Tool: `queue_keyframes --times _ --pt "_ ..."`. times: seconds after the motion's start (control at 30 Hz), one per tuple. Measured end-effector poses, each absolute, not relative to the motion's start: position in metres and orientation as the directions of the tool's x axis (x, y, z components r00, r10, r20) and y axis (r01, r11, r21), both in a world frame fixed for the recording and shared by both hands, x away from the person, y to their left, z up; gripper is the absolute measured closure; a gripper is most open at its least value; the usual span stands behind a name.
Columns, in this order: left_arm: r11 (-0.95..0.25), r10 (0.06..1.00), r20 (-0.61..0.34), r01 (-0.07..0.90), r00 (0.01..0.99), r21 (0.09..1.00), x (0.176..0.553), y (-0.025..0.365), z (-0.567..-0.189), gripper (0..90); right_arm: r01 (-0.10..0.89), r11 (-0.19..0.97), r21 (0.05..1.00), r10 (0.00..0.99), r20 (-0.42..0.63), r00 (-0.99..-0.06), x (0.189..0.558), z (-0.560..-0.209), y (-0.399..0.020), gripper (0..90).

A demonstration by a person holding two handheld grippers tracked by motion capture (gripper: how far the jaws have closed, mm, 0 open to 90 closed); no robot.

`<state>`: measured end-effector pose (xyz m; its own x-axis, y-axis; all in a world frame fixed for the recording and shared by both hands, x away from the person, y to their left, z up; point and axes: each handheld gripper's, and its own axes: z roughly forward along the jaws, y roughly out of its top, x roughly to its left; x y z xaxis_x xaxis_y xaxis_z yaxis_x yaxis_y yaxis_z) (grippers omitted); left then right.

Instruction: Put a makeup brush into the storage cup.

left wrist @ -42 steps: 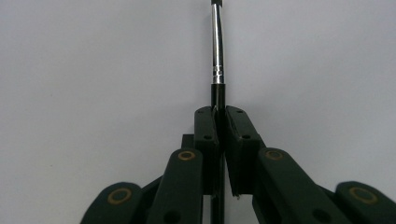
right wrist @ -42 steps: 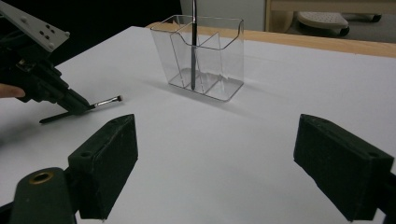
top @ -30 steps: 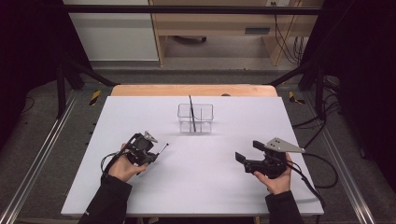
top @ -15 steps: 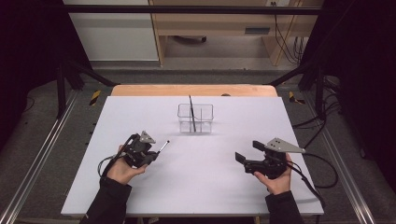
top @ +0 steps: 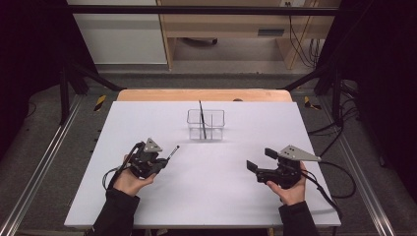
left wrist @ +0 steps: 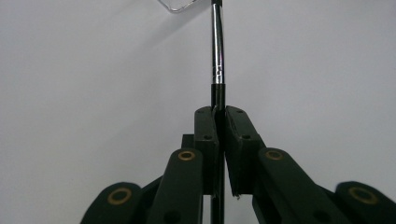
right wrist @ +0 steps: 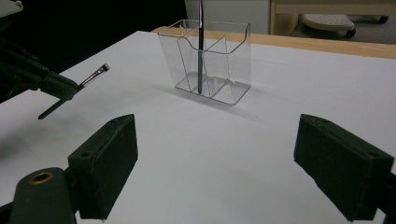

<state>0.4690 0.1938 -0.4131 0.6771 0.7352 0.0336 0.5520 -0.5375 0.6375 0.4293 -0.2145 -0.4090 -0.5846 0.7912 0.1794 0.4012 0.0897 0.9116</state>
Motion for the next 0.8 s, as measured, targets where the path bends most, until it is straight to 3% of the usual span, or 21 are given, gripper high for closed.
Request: queue_keyframes --times 0.8 --pt "-0.426 0.761 0.011 0.486 0.649 0.763 0.454 0.186 -0.403 83.2 0.403 0.055 0.914 0.755 0.226 -0.616 0.434 -0.405 -0.197 14.4"
